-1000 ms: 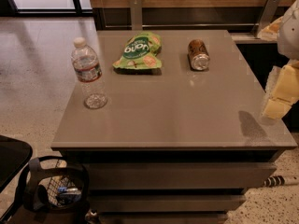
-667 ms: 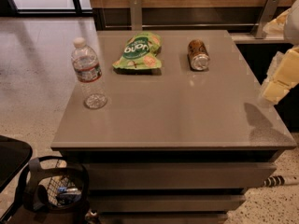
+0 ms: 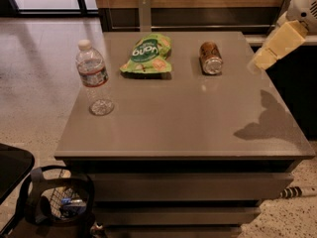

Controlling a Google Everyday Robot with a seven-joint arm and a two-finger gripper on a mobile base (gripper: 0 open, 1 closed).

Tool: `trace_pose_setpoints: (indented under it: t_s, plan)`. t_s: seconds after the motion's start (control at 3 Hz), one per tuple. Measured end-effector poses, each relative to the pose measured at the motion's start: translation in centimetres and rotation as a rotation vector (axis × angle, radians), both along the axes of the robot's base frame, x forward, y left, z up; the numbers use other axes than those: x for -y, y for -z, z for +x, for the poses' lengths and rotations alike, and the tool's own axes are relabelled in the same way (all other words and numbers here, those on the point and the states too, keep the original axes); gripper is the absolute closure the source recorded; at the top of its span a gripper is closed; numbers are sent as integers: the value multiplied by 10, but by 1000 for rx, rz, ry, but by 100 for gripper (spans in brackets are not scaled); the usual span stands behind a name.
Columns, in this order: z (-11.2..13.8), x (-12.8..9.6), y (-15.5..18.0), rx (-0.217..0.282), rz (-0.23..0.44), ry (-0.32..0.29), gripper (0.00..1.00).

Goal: Place orange can upright

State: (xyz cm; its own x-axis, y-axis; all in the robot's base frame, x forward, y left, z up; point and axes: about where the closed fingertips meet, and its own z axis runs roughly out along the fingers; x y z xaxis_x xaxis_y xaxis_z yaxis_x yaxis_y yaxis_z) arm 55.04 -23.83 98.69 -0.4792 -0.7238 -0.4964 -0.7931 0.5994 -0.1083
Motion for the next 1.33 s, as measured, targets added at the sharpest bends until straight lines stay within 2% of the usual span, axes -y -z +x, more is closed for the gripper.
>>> trace_pose_setpoints:
  t_s: [0.67, 1.0, 1.33]
  plan:
    - [66, -15, 14, -48, 27, 213, 0]
    - [91, -11, 24, -53, 64, 325, 0]
    - [100, -4, 29, -51, 92, 399, 0]
